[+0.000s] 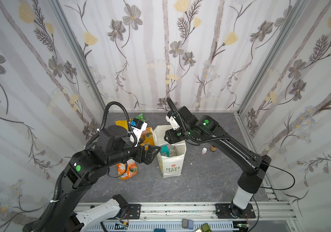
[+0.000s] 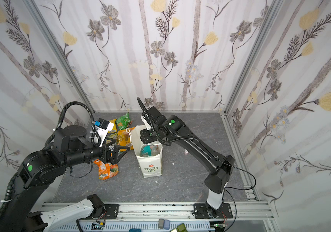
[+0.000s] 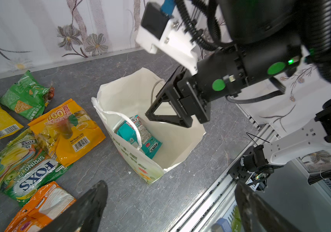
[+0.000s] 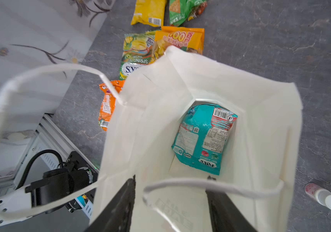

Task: Take the snacks out of the paper bag
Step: 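Lower the right gripper down into the bag toward the teal packet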

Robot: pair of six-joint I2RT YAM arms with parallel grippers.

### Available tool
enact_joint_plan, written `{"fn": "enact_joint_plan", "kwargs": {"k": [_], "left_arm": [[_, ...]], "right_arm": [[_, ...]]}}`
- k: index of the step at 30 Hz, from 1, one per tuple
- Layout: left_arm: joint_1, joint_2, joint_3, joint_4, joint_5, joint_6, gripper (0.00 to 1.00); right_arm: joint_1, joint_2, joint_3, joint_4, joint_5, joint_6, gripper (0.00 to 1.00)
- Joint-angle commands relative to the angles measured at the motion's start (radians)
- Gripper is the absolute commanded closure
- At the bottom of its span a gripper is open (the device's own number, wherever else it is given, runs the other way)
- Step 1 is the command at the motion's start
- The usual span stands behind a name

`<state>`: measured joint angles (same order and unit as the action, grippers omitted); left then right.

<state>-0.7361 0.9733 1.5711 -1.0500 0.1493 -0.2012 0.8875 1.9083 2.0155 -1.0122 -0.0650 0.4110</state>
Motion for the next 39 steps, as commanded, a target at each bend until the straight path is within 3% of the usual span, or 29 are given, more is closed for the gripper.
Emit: {"fn": "enact_joint_plan", "kwargs": {"k": [1,8,13,25,39], "left_arm": [[0.0,-0.004,-0.002,0.022,-0.01,0.008,0.0],[0.0,-0.019,-0.01,0.035,-0.015,0.004,0.0],[0.0,-0.03,-0.021,0.037,-0.021,0.0,0.0],[0.0,-0.047,-0.041,0.053,-0.043,0.003,0.0],[0.0,-0.072,-0.064,0.056,-0.065,0.006,0.0]], "right_arm": [[0.002,-0.035,0.019,0.085,0.008,0.021,0.47],[0.011,-0.014,0.056,0.162,-0.094,0.034,0.71],[0.013,0.08,0.111,0.11,-0.117,0.029,0.78],[0.018,0.207,0.115,-0.061,0.014,-0.027,0.81],[0.019,0.3,0.113,-0.107,0.149,-0.051,0.74]]}}
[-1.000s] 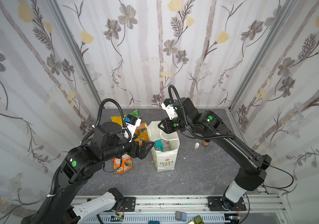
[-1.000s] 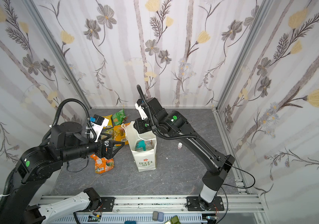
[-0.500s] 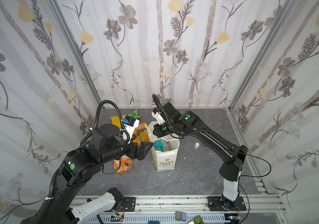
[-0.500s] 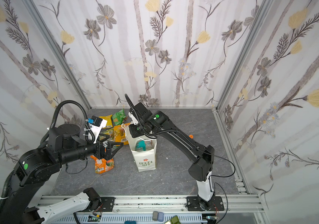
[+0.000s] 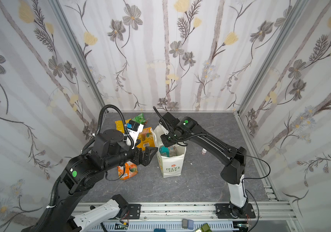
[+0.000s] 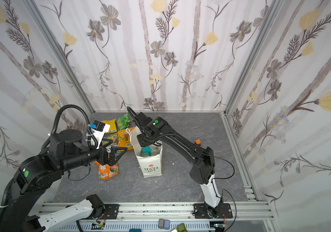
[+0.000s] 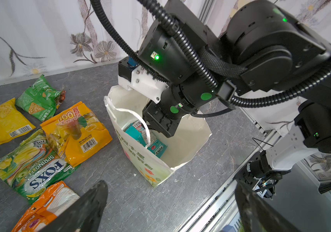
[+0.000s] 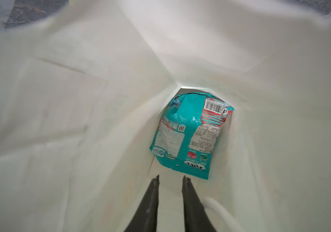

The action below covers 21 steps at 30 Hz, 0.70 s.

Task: Take the snacks out of the paper bag
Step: 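Lower the right gripper down into the bag toward the teal packet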

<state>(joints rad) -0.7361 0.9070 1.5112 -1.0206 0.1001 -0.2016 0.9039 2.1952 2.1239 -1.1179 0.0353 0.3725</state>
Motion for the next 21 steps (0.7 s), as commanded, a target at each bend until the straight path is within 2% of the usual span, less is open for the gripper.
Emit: {"fn": "enact_joint_plan", "kwargs": {"k": [1,8,14,21], "left_arm": [[0.0,-0.008,-0.006,0.028,-0.018,0.006,0.0],[0.0,-0.011,-0.017,0.033,-0.025,0.005,0.0],[0.0,-0.014,-0.022,0.034,-0.027,0.005,0.0],[0.0,-0.016,-0.026,0.036,-0.027,0.005,0.0]], "right_arm": [[0.002,0.021,0.005,-0.005,0.066,-0.012,0.73],[0.011,0.068,0.004,-0.056,0.191,-0.026,0.68],[0.02,0.085,-0.025,-0.056,0.199,-0.038,0.68],[0.02,0.114,-0.059,-0.049,0.202,-0.041,0.62]]}}
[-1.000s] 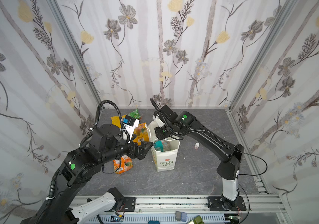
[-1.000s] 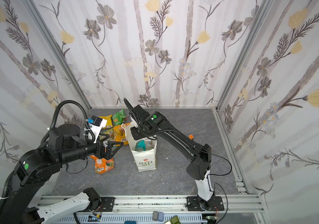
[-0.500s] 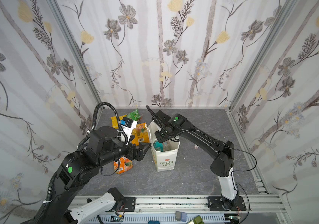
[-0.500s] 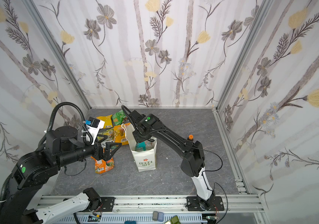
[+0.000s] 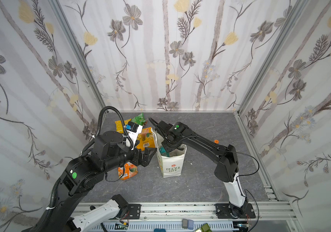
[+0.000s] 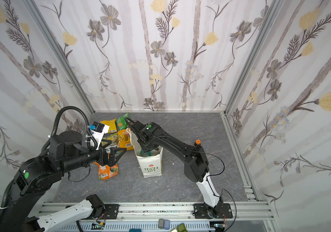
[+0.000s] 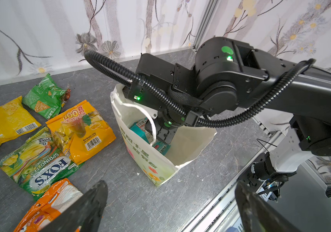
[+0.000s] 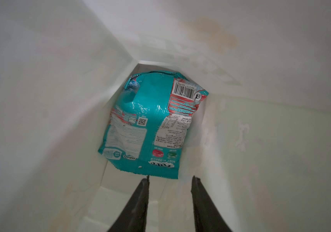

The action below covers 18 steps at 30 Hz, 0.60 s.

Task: Take the snacks out of the paper bag
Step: 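Lower the right gripper down into the bag toward the teal packet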

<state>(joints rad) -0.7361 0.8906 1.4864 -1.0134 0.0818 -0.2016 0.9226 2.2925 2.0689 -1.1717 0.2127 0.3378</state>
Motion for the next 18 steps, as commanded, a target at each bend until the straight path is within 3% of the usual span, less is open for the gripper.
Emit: {"fn": "enact_joint_plan", "kwargs": {"k": [1,5,12,18], "left_arm": [[0.0,-0.001,-0.001,0.029,-0.009,0.005,0.0],[0.0,-0.005,-0.005,0.03,-0.01,0.005,0.0],[0.0,-0.009,-0.005,0.024,-0.013,0.005,0.0],[0.0,-0.01,-0.005,0.03,-0.013,0.005,0.0]], "right_arm": [[0.001,0.025,-0.005,0.001,0.029,-0.006,0.61],[-0.001,0.047,-0.04,0.024,0.036,-0.013,0.54],[-0.001,0.058,-0.136,0.123,-0.055,-0.017,0.41],[-0.001,0.062,-0.202,0.188,-0.117,-0.029,0.22]]}}
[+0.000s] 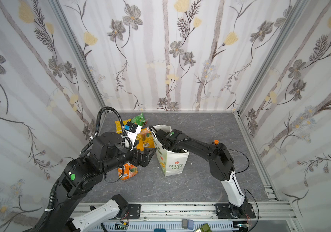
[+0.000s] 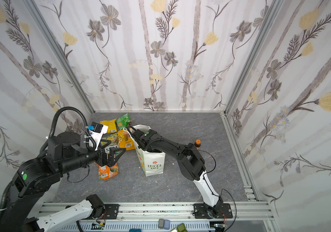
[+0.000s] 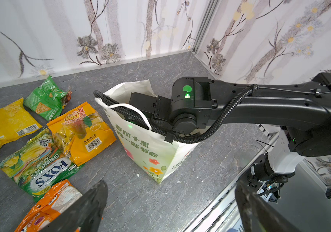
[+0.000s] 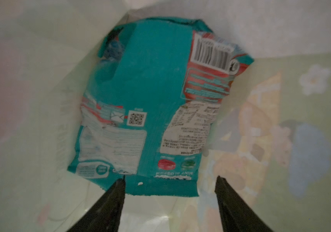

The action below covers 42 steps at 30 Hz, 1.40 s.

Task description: Take the snacks out of the paper bag

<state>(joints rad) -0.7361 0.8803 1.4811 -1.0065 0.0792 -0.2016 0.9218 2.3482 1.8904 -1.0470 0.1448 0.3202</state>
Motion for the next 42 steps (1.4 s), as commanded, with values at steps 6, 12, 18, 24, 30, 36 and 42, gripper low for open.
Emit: {"fn": "enact_joint_plan", "kwargs": {"k": [6,12,18,24,30,36,42], "left_arm": [[0.0,0.003,-0.002,0.028,-0.006,0.004,0.0],[0.0,0.004,-0.002,0.031,-0.004,0.007,0.0],[0.0,0.012,-0.004,0.037,-0.003,0.007,0.0],[0.0,0.017,-0.002,0.035,-0.003,0.01,0.0],[0.0,0.018,-0.005,0.037,-0.005,0.011,0.0],[0.0,0.017,-0.021,0.041,-0.02,0.007,0.0],[0.003,0.026,-0.131,0.093,-0.13,-0.062,0.0]], "right_arm": [[-0.001,0.037,-0.095,0.115,-0.185,-0.017,0.2],[-0.001,0.05,-0.159,0.147,-0.22,-0.015,0.28],[-0.008,0.027,-0.148,0.15,-0.229,-0.012,0.64],[-0.017,-0.021,-0.133,0.15,-0.232,-0.005,0.93],[-0.02,-0.064,-0.107,0.144,-0.231,0.003,1.0],[-0.021,-0.082,-0.057,0.103,-0.205,0.005,1.0],[-0.025,-0.096,-0.012,0.064,-0.2,0.003,1.0]]}}
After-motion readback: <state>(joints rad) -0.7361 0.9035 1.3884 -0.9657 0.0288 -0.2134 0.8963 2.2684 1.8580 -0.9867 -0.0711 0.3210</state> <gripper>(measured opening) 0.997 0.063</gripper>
